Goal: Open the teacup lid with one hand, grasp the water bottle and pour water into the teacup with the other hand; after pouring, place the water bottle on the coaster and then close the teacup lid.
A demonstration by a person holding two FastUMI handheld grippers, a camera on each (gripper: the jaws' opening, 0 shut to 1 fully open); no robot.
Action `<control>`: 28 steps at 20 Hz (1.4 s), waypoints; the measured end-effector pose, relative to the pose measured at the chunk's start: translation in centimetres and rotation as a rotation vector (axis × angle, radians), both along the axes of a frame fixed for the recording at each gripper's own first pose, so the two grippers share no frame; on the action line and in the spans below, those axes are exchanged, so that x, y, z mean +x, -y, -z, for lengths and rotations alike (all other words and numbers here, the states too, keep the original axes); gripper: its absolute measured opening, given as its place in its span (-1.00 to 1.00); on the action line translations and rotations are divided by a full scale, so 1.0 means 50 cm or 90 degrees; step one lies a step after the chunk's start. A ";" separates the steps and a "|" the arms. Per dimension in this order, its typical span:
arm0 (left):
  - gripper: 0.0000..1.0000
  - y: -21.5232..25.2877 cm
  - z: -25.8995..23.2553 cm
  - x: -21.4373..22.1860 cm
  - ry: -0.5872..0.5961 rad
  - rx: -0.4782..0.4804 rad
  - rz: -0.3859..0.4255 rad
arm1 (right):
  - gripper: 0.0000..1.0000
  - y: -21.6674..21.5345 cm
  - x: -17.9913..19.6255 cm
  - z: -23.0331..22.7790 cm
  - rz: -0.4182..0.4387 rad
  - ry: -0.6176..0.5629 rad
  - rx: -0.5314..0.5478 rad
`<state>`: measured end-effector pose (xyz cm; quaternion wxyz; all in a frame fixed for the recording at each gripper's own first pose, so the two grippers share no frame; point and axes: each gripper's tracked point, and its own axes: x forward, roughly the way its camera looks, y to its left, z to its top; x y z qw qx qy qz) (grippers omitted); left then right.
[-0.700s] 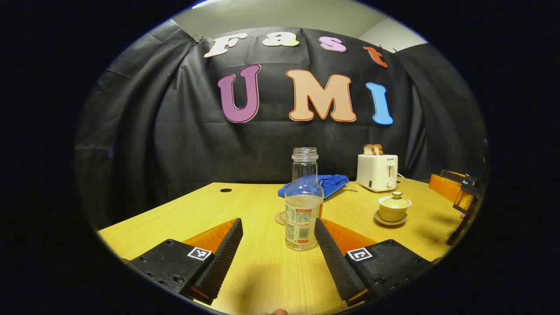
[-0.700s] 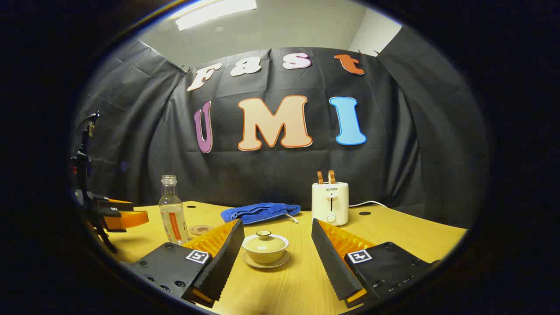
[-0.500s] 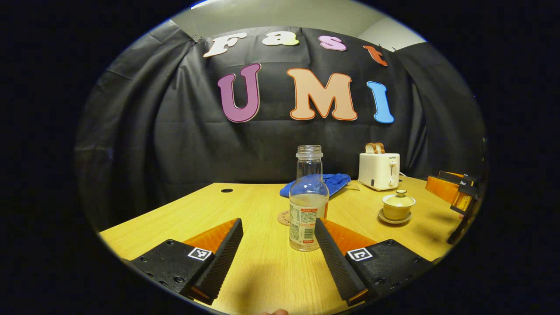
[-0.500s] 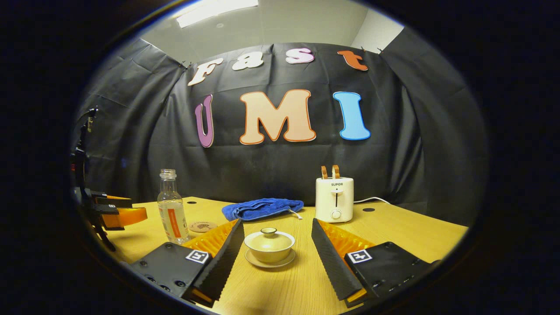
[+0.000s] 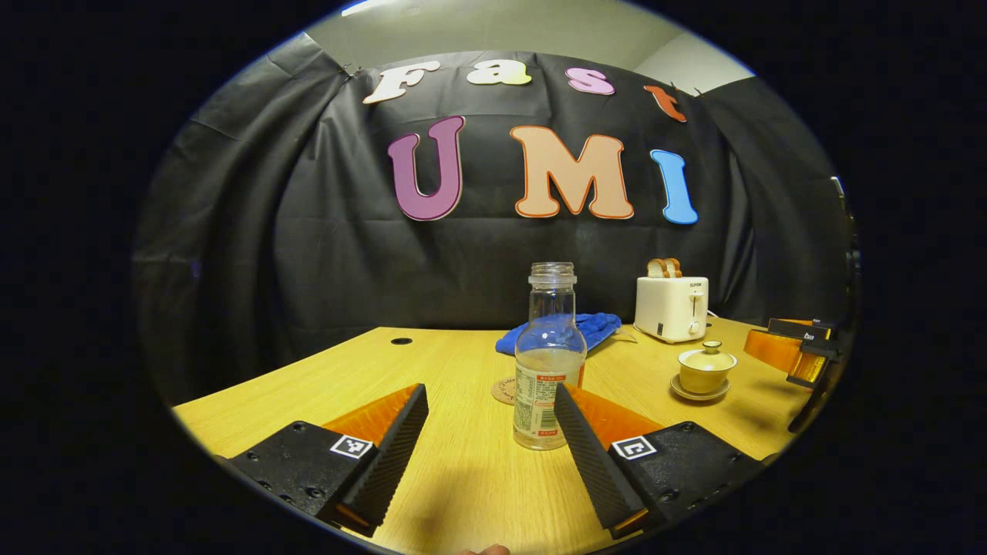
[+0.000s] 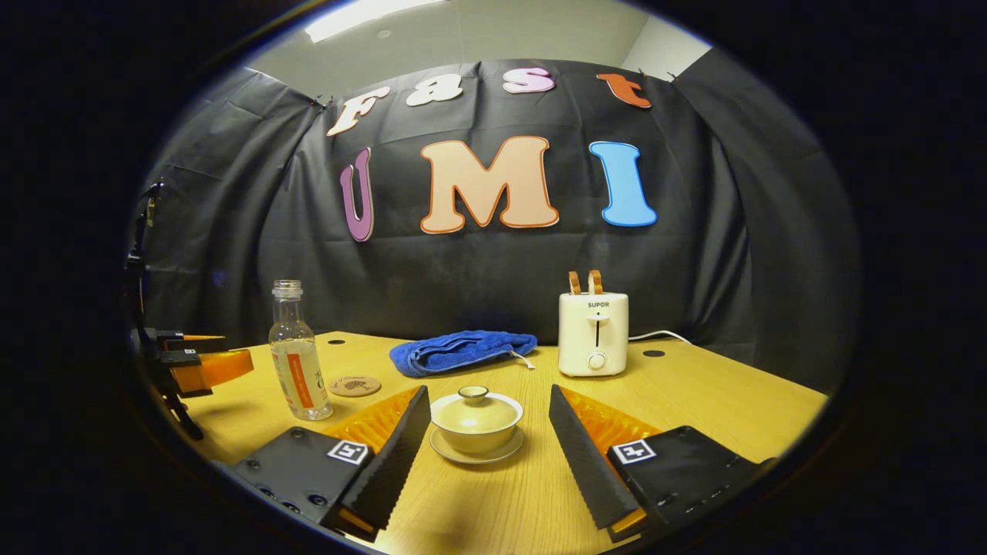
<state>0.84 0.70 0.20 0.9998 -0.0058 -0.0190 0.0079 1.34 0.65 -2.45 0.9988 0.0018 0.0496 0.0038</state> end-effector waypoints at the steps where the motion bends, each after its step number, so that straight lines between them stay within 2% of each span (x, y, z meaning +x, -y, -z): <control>1: 0.92 0.002 0.000 -0.002 0.004 0.000 -0.001 | 0.95 0.000 0.000 -0.003 -0.001 0.001 0.001; 6: 0.92 0.005 -0.001 0.006 0.006 0.001 0.003 | 0.92 0.000 0.018 0.005 -0.004 -0.002 0.001; 7: 0.92 0.005 0.000 0.004 0.008 0.000 0.004 | 0.99 -0.001 0.023 0.002 -0.007 -0.002 0.002; 15: 0.92 0.005 0.000 0.005 0.011 0.000 0.004 | 0.90 -0.025 0.088 0.017 -0.040 -0.009 0.004; 16: 0.92 0.003 0.002 0.003 0.010 0.000 0.004 | 0.95 -0.028 0.096 0.024 -0.043 -0.016 0.001; 17: 0.92 0.003 0.001 0.003 0.011 0.000 0.004 | 0.90 -0.031 0.104 0.031 -0.045 -0.025 -0.004; 21: 0.92 0.003 0.001 0.005 0.010 0.001 0.004 | 0.95 -0.044 0.132 0.033 -0.056 -0.034 -0.033; 22: 0.92 0.003 0.002 0.003 0.010 0.001 0.004 | 0.93 -0.044 0.140 0.041 -0.055 -0.040 -0.038; 23: 0.92 0.003 0.000 0.004 0.010 0.001 0.004 | 0.73 -0.044 0.147 0.048 -0.055 -0.050 -0.041; 26: 0.92 0.002 0.001 0.003 0.010 0.001 0.004 | 0.76 -0.045 0.162 0.070 -0.052 -0.090 -0.037; 27: 0.92 0.001 0.000 0.004 0.010 0.001 0.004 | 0.66 -0.043 0.167 0.070 -0.051 -0.092 -0.030; 28: 0.92 0.001 0.000 0.003 0.011 0.001 0.004 | 0.42 -0.037 0.168 0.065 -0.046 -0.089 -0.025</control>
